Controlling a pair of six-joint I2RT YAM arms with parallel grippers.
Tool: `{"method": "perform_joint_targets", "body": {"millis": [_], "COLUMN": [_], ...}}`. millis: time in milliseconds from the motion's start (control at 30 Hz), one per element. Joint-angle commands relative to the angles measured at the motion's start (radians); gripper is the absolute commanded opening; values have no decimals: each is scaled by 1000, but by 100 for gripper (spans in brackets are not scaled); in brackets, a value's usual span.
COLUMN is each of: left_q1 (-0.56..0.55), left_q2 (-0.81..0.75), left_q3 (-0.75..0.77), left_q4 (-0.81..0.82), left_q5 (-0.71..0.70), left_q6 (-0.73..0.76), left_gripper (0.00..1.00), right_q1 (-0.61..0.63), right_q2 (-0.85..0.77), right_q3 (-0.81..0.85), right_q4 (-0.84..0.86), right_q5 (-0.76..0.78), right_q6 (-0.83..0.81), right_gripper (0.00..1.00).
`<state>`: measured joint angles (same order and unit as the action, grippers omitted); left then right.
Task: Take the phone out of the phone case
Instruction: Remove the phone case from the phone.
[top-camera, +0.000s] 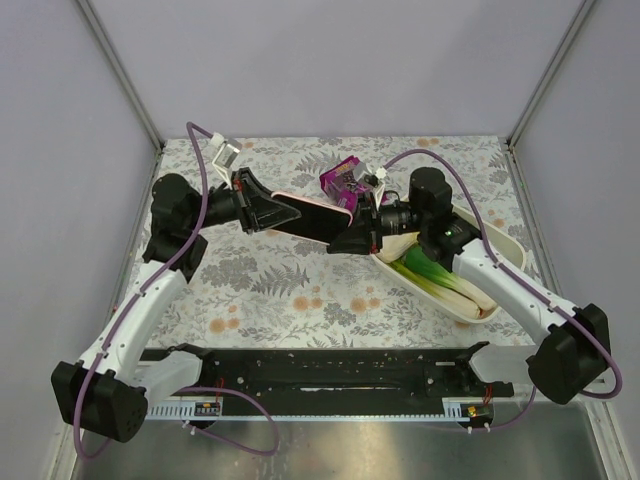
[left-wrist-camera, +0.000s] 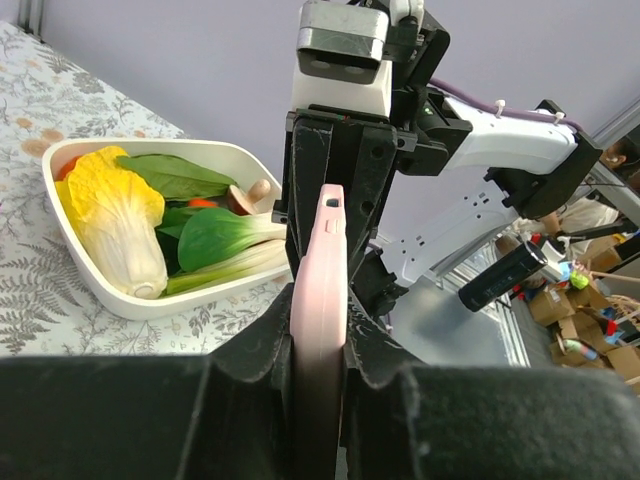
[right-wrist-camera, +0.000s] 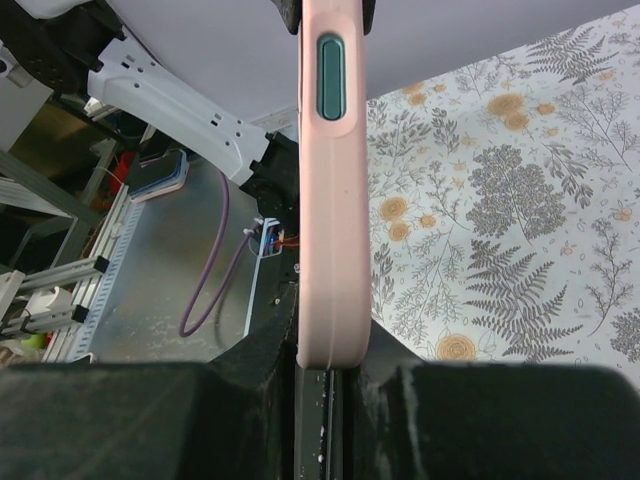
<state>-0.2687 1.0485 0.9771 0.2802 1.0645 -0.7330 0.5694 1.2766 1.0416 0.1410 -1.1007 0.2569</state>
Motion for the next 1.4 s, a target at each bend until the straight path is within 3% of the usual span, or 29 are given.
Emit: {"method": "perform_joint_targets", "body": {"millis": [0, 567, 967, 1367], "left_q1": [14, 48, 49, 54], "left_q2": [7, 125, 186, 232], "left_q3": [-34, -172, -163, -163], "left_q4": [-55, -39, -231, -348], "left_q5": [-130, -277, -386, -485], "left_q6": [-31, -273, -244, -192], "left_gripper": [0, 0, 0, 0], "right_q1": [-2, -2, 3, 17], "right_q2": [-75, -85, -49, -46], "right_q3": [116, 279, 439, 503], "right_q4": [-90, -294, -480, -557], "right_q5": [-73, -91, -100, -108], "right_q6": [-182, -335, -461, -495], "right_gripper": [0, 0, 0, 0]}}
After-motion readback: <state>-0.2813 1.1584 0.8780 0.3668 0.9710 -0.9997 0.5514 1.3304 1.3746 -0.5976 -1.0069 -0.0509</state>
